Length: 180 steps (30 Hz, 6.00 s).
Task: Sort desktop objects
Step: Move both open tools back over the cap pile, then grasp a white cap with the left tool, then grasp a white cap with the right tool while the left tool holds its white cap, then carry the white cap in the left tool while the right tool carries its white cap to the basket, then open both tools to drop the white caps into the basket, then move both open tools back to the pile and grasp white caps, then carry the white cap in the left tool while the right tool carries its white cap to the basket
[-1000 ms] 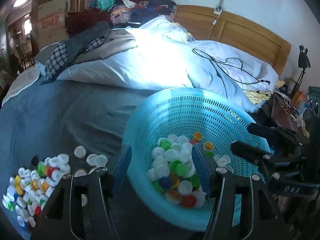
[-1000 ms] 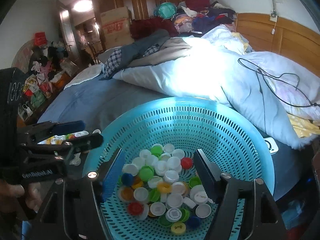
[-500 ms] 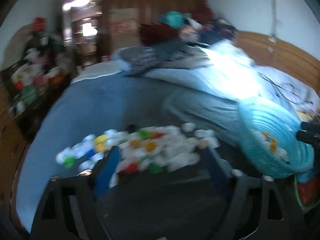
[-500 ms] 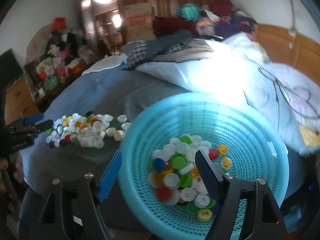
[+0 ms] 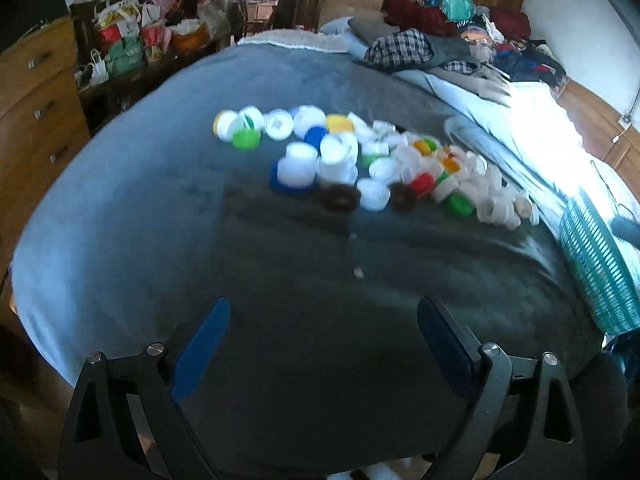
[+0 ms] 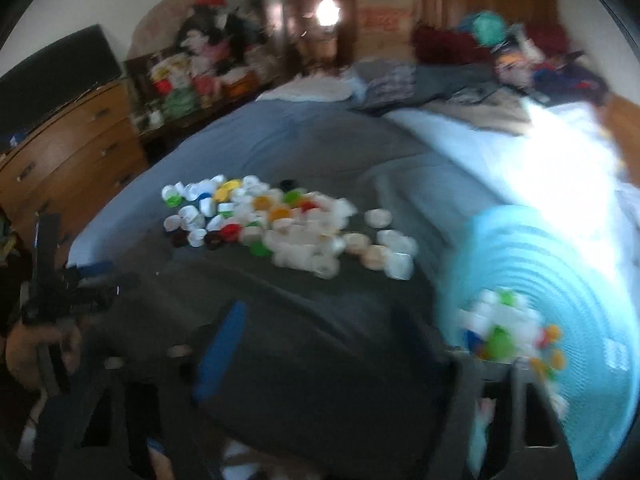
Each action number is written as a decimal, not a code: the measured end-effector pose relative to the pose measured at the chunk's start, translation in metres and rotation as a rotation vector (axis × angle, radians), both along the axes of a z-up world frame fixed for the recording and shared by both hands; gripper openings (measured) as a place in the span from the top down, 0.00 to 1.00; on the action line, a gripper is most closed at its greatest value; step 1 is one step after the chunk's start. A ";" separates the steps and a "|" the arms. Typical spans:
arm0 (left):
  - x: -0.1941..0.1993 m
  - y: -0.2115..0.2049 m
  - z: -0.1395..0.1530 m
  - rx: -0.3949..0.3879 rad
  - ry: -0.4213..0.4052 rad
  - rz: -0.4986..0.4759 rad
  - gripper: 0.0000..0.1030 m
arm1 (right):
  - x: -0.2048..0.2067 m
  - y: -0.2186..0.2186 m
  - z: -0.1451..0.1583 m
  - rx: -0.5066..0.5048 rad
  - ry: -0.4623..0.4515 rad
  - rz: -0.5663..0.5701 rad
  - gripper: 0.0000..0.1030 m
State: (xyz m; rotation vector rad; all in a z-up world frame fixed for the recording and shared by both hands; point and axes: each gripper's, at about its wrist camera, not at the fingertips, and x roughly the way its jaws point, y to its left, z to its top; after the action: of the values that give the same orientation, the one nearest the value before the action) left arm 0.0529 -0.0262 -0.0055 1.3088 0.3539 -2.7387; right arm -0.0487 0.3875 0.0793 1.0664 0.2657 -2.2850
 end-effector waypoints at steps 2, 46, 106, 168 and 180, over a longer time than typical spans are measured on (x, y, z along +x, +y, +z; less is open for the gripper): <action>-0.002 -0.002 -0.003 0.030 -0.009 0.000 0.11 | -0.038 -0.026 -0.019 -0.002 -0.063 0.000 0.60; -0.037 0.050 -0.002 -0.032 0.014 -0.220 0.24 | 0.030 0.018 -0.066 -0.058 0.014 -0.047 0.33; -0.117 0.362 0.174 -0.077 0.084 -0.758 0.75 | -0.032 0.231 0.069 -0.118 0.076 -0.439 0.69; -0.090 0.139 0.009 -0.011 0.049 -0.397 0.74 | 0.006 0.014 -0.097 -0.084 -0.060 0.046 0.70; -0.046 0.133 0.090 -0.061 0.182 -0.320 0.74 | 0.021 0.026 -0.024 -0.111 0.042 -0.009 0.70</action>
State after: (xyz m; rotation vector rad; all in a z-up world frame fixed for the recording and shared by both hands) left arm 0.0068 0.1066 0.0842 1.1960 0.0751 -3.1145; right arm -0.0278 0.4130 0.0551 0.9662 0.1488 -2.3034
